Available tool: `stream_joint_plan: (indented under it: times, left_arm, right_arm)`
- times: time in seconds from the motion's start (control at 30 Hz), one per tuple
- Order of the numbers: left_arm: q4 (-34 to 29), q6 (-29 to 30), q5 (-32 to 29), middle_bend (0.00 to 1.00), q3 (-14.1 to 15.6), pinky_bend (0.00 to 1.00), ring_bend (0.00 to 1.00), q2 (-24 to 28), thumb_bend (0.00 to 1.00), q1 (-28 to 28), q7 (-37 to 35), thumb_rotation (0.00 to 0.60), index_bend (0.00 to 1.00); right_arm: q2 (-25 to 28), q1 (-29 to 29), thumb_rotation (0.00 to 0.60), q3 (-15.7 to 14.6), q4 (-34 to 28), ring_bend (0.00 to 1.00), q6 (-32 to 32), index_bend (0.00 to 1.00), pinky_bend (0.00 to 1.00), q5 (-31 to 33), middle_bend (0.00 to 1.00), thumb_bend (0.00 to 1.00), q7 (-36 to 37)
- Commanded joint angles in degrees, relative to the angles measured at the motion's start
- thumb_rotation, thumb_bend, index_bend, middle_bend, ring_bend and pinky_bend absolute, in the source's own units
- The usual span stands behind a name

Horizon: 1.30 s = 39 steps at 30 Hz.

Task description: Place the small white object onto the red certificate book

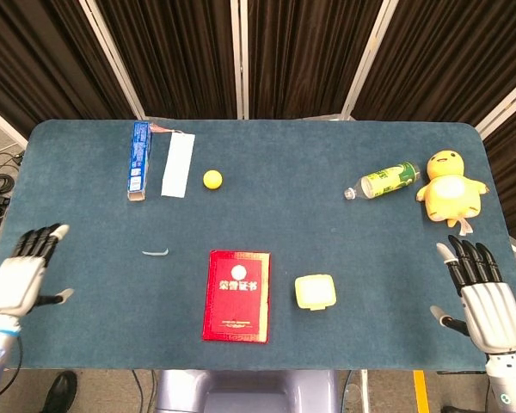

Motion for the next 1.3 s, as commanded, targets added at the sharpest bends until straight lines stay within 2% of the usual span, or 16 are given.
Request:
stream_joint_plan:
  times: [0.03,0.1,0.3,0.37,0.57,0.8,1.3]
  left_arm:
    - [6.33,-8.08,-5.15,0.00,-3.83,0.00,0.00,-6.18,0.00,-7.45,1.17,0.600,0.08]
    - [9.35,-10.67,-6.92,0.00,-4.57,0.00,0.00,-8.99,0.03,-9.97,3.18,0.600,0.16]
    - [14.53,-16.32,-12.82,0.00,-5.56,0.00,0.00,-15.33,0.17,-15.15,8.94,0.600,0.34]
    - [16.66,-17.64,-14.40,0.00,-5.81,0.00,0.00,-17.77,0.20,-16.90,10.71,0.600,0.37]
    - [19.33,-18.35,-16.76,0.00,-5.30,0.00,0.00,-21.23,0.30,-18.98,13.34,0.600,0.41]
    - [22.64,-20.34,-18.51,0.00,-4.33,0.00,0.00,-23.58,0.30,-20.40,13.59,0.600,0.45]
    - [26.16,-20.72,-19.70,0.00,-3.21,0.00,0.00,-26.53,0.39,-21.66,13.39,0.600,0.50]
  right_arm:
    - [-0.57,0.60,0.600,0.64,1.07,0.00,-0.83,0.00,0.00,1.34,0.00,0.00,0.38]
    - [-0.74,0.87,0.600,0.94,1.46,0.00,-1.61,0.00,0.00,2.57,0.00,0.00,0.64]
    - [-0.91,1.19,0.600,1.68,2.10,0.00,-2.30,0.00,0.00,4.65,0.00,0.00,0.97]
    - [-0.94,1.21,0.600,1.91,2.39,0.00,-2.54,0.00,0.00,5.54,0.00,0.00,0.91]
    - [-0.91,1.41,0.600,2.29,2.79,0.00,-3.13,0.00,0.00,7.01,0.00,0.00,1.10]
    - [-1.00,1.59,0.600,2.49,3.16,0.00,-3.62,0.00,0.00,8.08,0.00,0.00,1.07]
    - [-1.18,2.02,0.600,2.61,3.62,0.00,-4.35,0.00,0.00,9.03,0.00,0.00,1.10]
